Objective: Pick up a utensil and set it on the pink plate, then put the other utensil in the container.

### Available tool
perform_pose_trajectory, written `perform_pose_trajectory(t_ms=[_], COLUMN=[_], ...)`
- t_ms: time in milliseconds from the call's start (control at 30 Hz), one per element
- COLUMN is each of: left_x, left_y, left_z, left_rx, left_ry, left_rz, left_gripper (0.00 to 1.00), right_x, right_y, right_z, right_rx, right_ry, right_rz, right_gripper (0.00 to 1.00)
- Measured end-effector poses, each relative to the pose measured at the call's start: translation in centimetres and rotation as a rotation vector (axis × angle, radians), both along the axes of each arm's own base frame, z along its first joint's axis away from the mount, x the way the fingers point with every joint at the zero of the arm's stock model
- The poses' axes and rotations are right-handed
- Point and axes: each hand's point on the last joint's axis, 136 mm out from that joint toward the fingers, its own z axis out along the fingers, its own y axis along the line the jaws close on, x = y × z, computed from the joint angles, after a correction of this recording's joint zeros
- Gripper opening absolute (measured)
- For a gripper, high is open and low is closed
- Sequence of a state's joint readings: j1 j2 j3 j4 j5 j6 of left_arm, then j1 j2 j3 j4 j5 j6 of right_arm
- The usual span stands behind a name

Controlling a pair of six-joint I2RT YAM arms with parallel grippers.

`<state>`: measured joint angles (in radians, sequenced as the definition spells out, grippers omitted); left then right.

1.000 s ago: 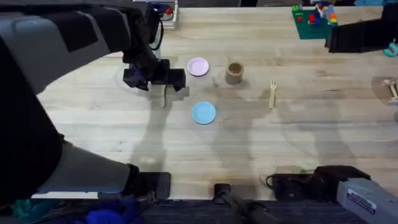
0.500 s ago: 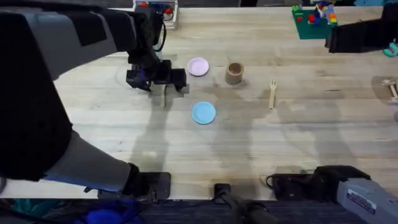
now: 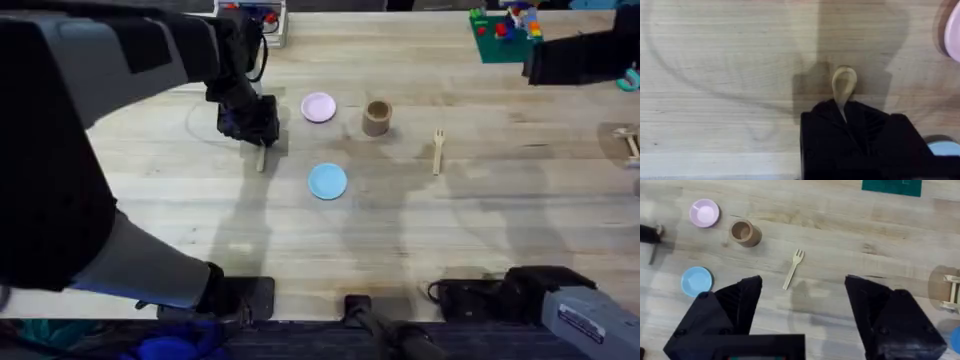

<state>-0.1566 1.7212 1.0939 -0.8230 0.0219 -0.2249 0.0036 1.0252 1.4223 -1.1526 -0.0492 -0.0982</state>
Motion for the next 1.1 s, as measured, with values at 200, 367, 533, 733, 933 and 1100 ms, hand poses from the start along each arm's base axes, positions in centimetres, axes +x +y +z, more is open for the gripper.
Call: perform_pose_trajectory(t_ms=[200,367,533,733,933,1100], left_x=[0.0,-0.5,-1.6,-1.3,0.8,2.5], left_y=[0.0,0.1,0.2,0.2,-0.2,-1.1], left_z=[0.0,0.1,0.2,2.7,6.9,10.0], left_rx=[0.0,0.004,0.017,0.025,0.02,0.014], left_ry=[0.001,0.027,0.113,0.148,0.09,0.019], left_rz=[0.0,0.0,-0.001,-0.037,-0.078,-0.12], left_gripper=[0.052,0.047,0.042,0.043,0.043,0.043], right_x=[0.0,0.0,0.0,0.0,0.0,0.0], right_y=[0.0,0.0,0.0,0.0,0.0,0.0], right_z=[0.0,0.0,0.0,0.0,0.0,0.0], right_rx=[0.0,0.0,0.0,0.0,0.0,0.0], right_ry=[0.0,0.0,0.0,0.0,0.0,0.0], right_rz=[0.0,0.0,0.0,0.0,0.0,0.0], right_gripper=[0.996,0.996,0.995,0.996,0.995,0.995])
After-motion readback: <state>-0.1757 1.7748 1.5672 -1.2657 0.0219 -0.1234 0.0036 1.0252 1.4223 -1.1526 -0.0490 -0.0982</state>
